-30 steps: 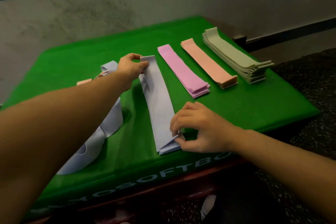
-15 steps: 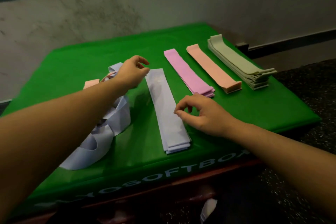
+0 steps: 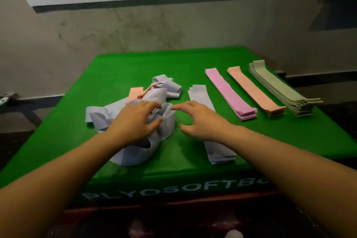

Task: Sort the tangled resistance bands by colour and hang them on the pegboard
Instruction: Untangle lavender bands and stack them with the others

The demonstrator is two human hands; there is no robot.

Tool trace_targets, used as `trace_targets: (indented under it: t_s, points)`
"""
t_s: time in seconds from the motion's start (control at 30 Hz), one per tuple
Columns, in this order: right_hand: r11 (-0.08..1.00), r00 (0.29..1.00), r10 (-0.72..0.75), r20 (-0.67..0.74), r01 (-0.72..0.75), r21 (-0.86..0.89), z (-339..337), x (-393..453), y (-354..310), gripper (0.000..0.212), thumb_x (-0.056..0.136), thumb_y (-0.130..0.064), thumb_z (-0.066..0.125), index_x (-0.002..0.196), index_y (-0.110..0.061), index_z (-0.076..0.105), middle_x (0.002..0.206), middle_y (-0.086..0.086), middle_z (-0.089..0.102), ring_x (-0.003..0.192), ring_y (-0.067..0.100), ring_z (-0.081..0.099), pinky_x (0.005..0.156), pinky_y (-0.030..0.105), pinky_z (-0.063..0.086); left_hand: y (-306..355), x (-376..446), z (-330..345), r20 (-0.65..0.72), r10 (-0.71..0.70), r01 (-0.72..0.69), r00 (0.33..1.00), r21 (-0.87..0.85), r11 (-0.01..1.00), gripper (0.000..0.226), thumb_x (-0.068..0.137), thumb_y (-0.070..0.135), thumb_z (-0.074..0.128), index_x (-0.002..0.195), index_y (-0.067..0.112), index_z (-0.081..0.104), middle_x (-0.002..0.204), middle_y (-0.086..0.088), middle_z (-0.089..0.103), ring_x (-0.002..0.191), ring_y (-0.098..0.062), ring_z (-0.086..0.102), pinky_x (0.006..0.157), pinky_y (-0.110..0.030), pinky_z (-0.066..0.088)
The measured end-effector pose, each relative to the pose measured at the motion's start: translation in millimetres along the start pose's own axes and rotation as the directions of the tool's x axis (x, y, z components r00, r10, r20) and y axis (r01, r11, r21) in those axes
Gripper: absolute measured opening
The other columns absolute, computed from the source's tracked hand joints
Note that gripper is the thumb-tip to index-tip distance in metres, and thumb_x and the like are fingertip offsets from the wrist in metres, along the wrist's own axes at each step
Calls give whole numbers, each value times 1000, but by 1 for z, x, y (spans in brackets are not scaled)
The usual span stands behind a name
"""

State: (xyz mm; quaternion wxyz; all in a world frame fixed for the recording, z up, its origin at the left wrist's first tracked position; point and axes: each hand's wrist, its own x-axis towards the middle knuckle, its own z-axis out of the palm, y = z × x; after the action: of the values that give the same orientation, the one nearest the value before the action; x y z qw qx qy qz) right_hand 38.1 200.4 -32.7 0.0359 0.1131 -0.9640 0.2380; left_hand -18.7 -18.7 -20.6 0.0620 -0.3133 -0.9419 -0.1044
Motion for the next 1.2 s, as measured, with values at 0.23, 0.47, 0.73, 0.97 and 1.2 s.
trace_targets:
  t_s: [0.23,0.47,0.73,0.97,1.2]
  points:
    - [931,994,82,78,-48,-362,13,28,-14,29,88,-51,61,107,-29,61,124,8,55,111,30,55,91,40,49,-18,-34,30,-26,-104,102,994,-67,993,56,90,64,31,133,33,52,130,3,62,115,-21,59,95,-43,47]
    - [971,990,102,-95,-79,225,4,10,-21,30,83,-14,67,64,-23,45,61,-5,47,58,11,42,56,30,35,-23,-45,47,-158,-108,80,982,-175,981,55,87,71,38,125,35,57,127,13,61,110,-13,57,93,-38,43]
    - [451,884,462,-77,-160,878,-14,6,-60,35,86,8,41,108,-20,41,101,10,50,89,25,56,70,43,59,-20,-50,46,-211,-103,65,972,-183,981,51,85,62,62,126,31,54,122,10,62,103,-16,56,90,-35,42]
    - [139,855,438,278,-370,919,-31,-4,-85,14,82,-12,43,90,-15,55,84,7,58,81,22,55,70,32,45,-19,-53,43,-200,-89,44,976,-217,975,62,82,69,58,133,34,53,118,7,66,104,-21,59,92,-37,40]
    - [567,865,394,310,-494,659,-32,-23,-91,11,89,-9,68,99,-5,66,85,7,67,73,16,64,63,29,58,-21,-52,43,-149,-42,4,988,-247,969,60,80,74,57,129,40,54,124,11,62,102,-11,53,94,-36,40]
